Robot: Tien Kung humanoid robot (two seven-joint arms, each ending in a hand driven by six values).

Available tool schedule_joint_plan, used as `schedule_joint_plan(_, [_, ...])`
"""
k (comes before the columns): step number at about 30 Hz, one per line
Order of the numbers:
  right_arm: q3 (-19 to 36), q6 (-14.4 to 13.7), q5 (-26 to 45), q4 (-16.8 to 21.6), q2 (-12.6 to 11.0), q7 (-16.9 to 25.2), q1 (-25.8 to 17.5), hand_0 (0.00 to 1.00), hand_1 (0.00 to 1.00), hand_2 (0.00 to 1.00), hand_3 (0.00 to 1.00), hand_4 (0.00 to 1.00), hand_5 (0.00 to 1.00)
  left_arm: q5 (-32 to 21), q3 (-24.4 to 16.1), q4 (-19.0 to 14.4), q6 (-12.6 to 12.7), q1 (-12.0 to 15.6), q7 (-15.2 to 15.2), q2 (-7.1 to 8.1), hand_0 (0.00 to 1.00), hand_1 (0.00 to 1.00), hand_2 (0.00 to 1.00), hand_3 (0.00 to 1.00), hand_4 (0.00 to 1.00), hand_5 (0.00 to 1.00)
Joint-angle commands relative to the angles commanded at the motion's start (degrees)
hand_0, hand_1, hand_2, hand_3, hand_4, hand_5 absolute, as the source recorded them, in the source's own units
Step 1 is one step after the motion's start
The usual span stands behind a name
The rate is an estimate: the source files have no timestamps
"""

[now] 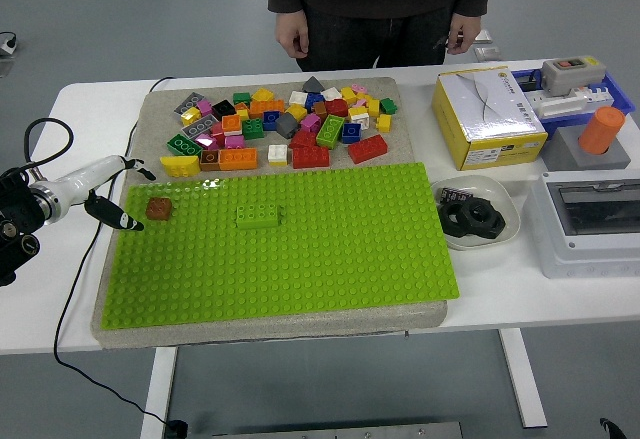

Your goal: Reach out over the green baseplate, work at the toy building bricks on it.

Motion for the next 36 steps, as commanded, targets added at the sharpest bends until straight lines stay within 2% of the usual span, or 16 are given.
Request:
schedule_joint_plan(3, [-0.08, 0.02, 0.06, 0.00, -0.01, 0.05, 0.06, 0.679, 0.667, 0.712, 0.788, 0.895, 0.971, -0.75, 0.24, 0.91, 0.23, 0.09, -0.39, -0.48, 0.998, 0.998, 0.983, 0.668, 0.998, 0.025])
schedule_joint_plan(4, [-0.10, 0.02, 0.08, -0.01, -0.01, 0.07, 0.08, 0.679, 0.668, 0.714, 0.788, 0.895, 0.971, -0.95, 0.27, 1.15, 0.30, 0.12, -0.49, -0.64, 0.998, 0.998, 0.979, 0.617, 0.932, 0.002])
schedule_joint_plan(15, [-0.30, 0.09, 0.21, -0.03, -0.06, 0.20, 0.32, 0.679, 0.667, 0.714, 0.787, 0.896, 0.970, -2.67, 0.61, 2.25, 0.65, 0.37, -1.16, -2.16, 0.998, 0.998, 0.973, 0.591, 0.901, 0.002])
schedule_joint_plan(16, [-0.31, 0.09, 0.20, -0.04, -0.07, 0.21, 0.35, 0.679, 0.668, 0.714, 0.787, 0.897, 0.971, -2.95, 0.62, 2.37, 0.70, 0.34, -1.26, -2.30, 0.998, 0.998, 0.967, 0.570, 0.854, 0.002])
schedule_joint_plan(21, [-0.40, 0.13, 0.20, -0.05, -0.11, 0.29, 0.44, 0.679, 0.668, 0.714, 0.787, 0.897, 0.971, -4.38, 0.76, 2.92, 0.91, 0.32, -1.72, -2.86, 0.998, 0.998, 0.967, 0.570, 0.854, 0.002])
schedule_joint_plan(22, [-0.43, 0.13, 0.23, -0.05, -0.12, 0.31, 0.45, 0.679, 0.668, 0.714, 0.787, 0.897, 0.971, -4.59, 0.79, 2.99, 0.93, 0.33, -1.78, -2.94, 0.998, 0.998, 0.953, 0.538, 0.861, 0.002])
schedule_joint_plan(36, [-0.55, 0.24, -0.15, -0.01, -0.21, 0.35, 0.55, 0.679, 0.667, 0.714, 0.787, 0.897, 0.970, -7.30, 1.69, 4.96, 1.30, 0.67, -2.25, -4.09, 0.998, 0.996, 0.942, 0.547, 0.872, 0.002])
